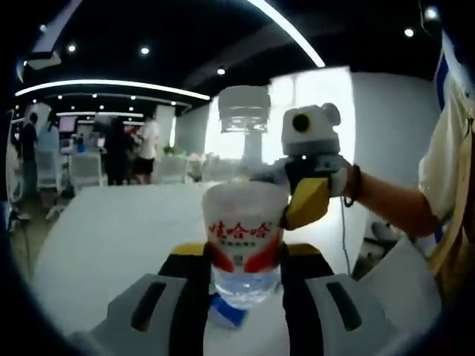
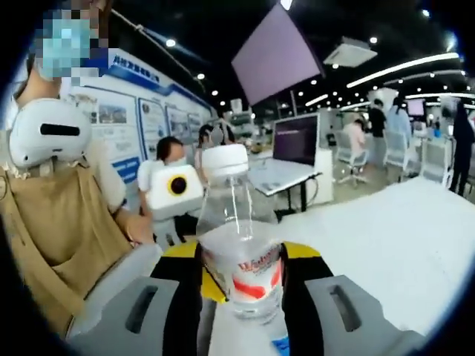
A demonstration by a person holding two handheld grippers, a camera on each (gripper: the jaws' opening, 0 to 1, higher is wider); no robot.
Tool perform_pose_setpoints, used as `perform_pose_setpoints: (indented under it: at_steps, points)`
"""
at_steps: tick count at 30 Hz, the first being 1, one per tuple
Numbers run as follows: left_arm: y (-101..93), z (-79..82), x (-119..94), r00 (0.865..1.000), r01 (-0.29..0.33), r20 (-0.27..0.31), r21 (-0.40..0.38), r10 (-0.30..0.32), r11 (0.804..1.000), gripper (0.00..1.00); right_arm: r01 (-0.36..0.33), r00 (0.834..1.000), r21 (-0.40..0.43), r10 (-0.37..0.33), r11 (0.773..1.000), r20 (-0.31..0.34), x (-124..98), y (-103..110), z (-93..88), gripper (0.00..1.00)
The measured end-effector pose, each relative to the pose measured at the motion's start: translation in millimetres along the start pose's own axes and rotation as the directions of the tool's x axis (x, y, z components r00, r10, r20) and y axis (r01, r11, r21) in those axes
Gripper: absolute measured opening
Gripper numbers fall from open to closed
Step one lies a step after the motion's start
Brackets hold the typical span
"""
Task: Arrange the tabletop items into an orderly group along one side of the table until the central work area is clear of visible clutter.
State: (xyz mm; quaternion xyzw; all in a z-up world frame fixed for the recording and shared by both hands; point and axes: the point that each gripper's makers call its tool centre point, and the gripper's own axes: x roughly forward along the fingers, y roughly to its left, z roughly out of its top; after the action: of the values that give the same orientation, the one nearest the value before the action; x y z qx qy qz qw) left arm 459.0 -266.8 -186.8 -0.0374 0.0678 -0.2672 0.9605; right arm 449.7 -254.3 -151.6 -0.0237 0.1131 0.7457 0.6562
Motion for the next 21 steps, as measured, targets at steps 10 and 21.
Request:
perform_pose_setpoints:
  at_steps: [10, 21]
  points:
    - [28.6, 6.2, -9.4, 0.987, -0.162, 0.019, 0.014, 0.161, 0.987, 0.33, 0.169, 0.985, 0.088, -0.172, 0.982, 0.021, 20.2, -17.2, 6.0, 0.41]
    - [53.9, 6.3, -22.5, 0.954, -0.3, 0.015, 0.024, 0.3, 0.953, 0.33, 0.345, 0.937, 0.121, -0.35, 0.931, 0.021, 45.1, -28.6, 7.3, 0.38]
